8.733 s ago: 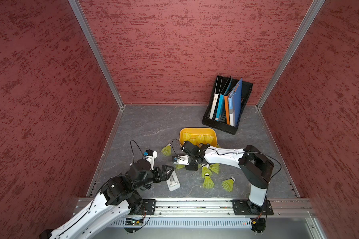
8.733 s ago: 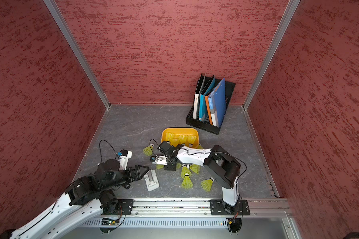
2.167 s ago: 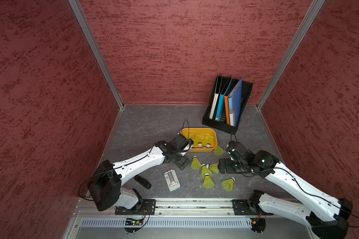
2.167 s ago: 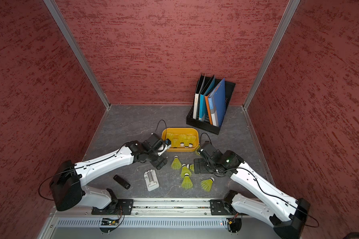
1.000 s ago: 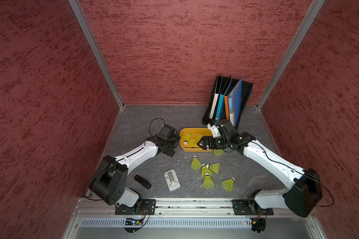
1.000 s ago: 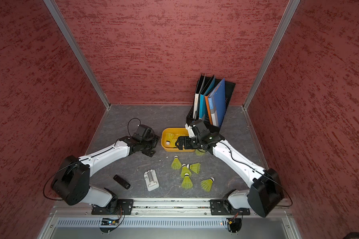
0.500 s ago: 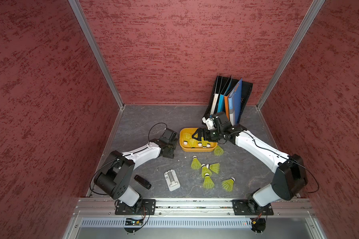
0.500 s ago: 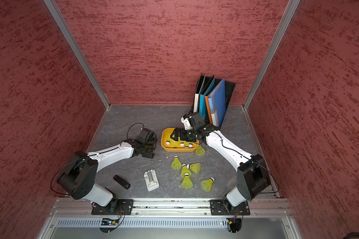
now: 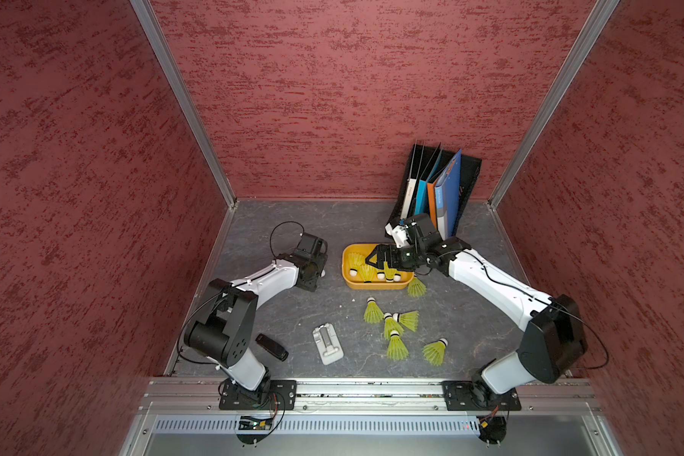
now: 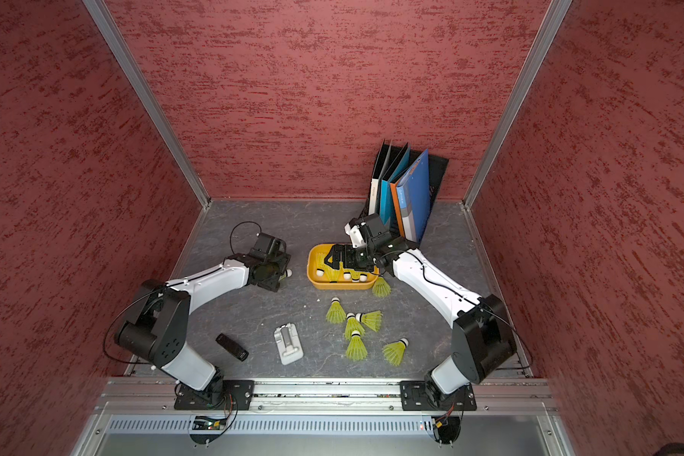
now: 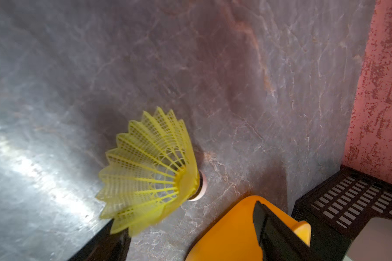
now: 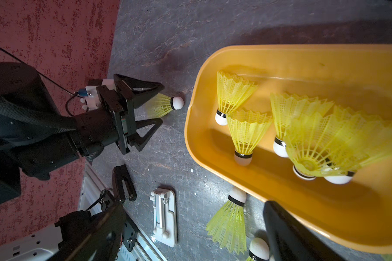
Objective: Put the shuttlecocks into the storage box
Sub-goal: Pick up the shuttlecock at the center of the board.
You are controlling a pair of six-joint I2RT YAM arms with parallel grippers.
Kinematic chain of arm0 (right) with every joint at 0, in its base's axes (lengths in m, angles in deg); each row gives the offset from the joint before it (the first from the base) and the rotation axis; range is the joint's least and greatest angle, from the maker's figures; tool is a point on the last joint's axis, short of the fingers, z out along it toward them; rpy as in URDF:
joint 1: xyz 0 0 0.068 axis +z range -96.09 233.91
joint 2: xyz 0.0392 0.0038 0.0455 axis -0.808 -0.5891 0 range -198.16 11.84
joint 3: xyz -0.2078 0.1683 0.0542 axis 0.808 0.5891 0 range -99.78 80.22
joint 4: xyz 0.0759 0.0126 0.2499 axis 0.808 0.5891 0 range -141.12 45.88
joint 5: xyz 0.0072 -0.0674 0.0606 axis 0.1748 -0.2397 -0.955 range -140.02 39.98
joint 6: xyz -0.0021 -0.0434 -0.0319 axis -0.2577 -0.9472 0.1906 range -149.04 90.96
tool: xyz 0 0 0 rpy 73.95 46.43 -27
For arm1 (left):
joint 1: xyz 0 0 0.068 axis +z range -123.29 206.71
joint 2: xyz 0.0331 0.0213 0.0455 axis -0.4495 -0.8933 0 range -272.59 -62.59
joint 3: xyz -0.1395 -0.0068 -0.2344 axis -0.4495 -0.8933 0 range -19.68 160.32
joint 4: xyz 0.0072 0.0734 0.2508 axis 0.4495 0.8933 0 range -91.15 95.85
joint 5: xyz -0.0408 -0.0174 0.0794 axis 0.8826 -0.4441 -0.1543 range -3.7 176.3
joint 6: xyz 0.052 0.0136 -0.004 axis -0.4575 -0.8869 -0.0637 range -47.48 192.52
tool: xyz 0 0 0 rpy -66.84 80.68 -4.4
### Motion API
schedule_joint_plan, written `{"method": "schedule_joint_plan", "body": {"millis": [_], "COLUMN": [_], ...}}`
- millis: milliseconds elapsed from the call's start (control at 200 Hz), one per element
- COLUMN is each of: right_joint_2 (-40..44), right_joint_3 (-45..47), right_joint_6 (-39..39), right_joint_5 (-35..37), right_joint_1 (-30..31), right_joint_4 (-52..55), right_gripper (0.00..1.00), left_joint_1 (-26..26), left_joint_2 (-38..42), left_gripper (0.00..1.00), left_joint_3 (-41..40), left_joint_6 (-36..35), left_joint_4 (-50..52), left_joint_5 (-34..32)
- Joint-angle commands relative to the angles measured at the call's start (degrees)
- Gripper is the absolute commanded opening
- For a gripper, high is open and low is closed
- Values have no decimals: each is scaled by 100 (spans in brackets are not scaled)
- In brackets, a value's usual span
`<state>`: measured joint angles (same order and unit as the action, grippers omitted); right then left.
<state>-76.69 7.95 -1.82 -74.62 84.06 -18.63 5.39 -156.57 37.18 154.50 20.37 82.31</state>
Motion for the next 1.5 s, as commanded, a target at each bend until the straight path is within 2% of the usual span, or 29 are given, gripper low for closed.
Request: {"method": "schedule_joint_plan", "body": {"millis": [0, 120, 271, 396, 501, 802, 972, 1132, 1297, 1388, 1493], "right_joint_2": [28, 16, -4, -58, -93, -205, -469, -772, -863, -868, -857], "right_joint_3": [-30, -63, -50, -42, -76, -106, -188, -581, -690, -692, -692], "right_joint_6": [29, -6, -24, -22, -37, -6, 271, 259, 285, 301, 306], "right_joint_5": [-96, -70, -36, -62, -72, -248, -514, -526, -511, -511, -513], "right_joint_1": [-19, -18, -18, -23, -18, -76, -297, -326, -339, -335, -335], "right_joint_4": [-99, -51, -34, -67, -67, -224, -534, -351, -321, -322, -318], "right_gripper": [98, 99, 98, 98, 98, 98, 98, 98, 98, 98, 98], "left_joint_1": [78, -57, -271, -285, -230, -152, -164, -171, -200, -214, -223], "left_joint_2": [-287, -450, -358, -400, -543, -1522, -1675, -1930, -2033, -2134, -2204], "left_gripper": [85, 85, 84, 84, 84, 76, 72, 67, 59, 48, 47], "left_joint_3": [414, 652, 594, 557, 755, 1817, 1801, 2238, 2311, 2420, 2472], "left_joint_6": [-864, -1064, -752, -299, -250, -1085, -1156, -1559, -1816, -1941, -1967], "left_joint_4": [25, 441, 900, 807, 740, 1419, 1359, 1688, 1752, 1920, 2067], "left_joint_5": [307, 465, 137, -4, -137, -185, -226, -376, -399, -440, -498]}}
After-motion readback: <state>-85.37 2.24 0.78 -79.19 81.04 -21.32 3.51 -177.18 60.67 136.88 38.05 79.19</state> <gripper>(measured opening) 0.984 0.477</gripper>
